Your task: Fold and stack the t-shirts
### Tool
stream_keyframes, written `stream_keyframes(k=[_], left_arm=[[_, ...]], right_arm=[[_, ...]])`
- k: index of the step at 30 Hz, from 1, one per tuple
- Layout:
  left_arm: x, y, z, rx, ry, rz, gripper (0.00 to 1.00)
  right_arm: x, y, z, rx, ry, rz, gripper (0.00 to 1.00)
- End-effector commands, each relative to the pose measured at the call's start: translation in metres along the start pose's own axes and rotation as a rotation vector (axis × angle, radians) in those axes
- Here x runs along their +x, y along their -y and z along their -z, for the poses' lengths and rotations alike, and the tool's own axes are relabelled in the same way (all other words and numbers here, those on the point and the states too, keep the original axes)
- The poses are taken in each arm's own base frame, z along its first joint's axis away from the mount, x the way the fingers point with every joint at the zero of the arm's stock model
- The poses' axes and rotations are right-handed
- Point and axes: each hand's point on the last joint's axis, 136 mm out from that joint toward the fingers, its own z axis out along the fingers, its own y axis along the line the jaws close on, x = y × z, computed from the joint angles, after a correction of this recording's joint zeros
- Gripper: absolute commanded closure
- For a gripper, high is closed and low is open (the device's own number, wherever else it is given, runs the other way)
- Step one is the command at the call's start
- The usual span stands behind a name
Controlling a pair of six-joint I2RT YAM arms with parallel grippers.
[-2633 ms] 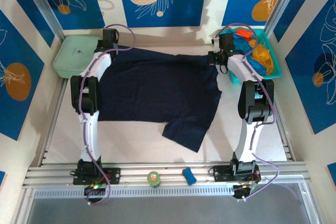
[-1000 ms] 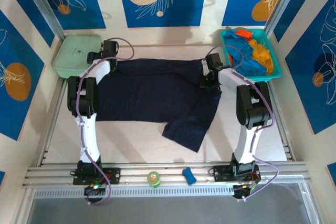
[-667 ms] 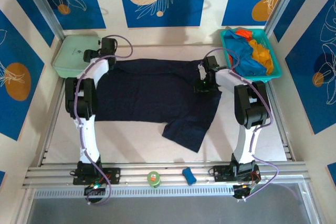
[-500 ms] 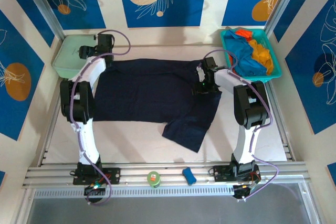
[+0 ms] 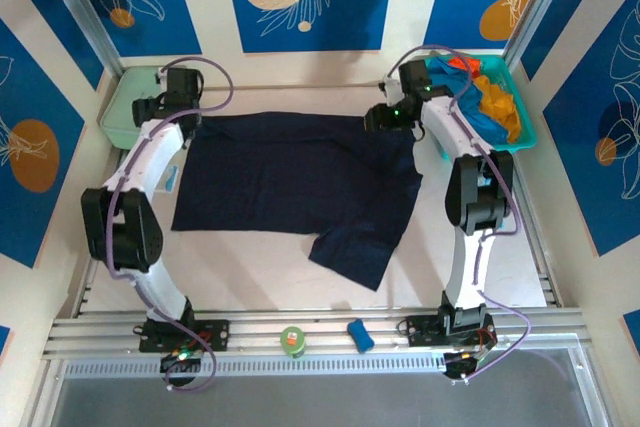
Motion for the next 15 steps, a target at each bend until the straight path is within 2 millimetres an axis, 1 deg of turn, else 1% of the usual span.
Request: stream_keyframes(k=[1,4,7,11,15], left_arm=[[0.028,0.001,0.019,0.089,-0.077,0.047,0.00],[0.045,0.003,0.028,0.126,-0.112,0.061,0.00],[0.061,0.007,0.035,0.167,-0.139,0.069,0.00],[0.075,0.011,0.042,0.199,-0.163,0.076,0.00],[0.084,0.009,0.045,0.199,-0.175,0.077,0.01]], right_arm=[[0.012,-0.006,-0.035,-0.137,-0.117,-0.042,0.47],[0.001,-0.009,-0.052,-0.187,-0.130,-0.049,0.48],[-0.004,-0.007,-0.067,-0.209,-0.149,-0.064,0.48],[-0.001,-0.005,-0.084,-0.229,-0.174,-0.084,0.48],[0.009,-0.002,-0.100,-0.236,-0.204,-0.106,0.48]])
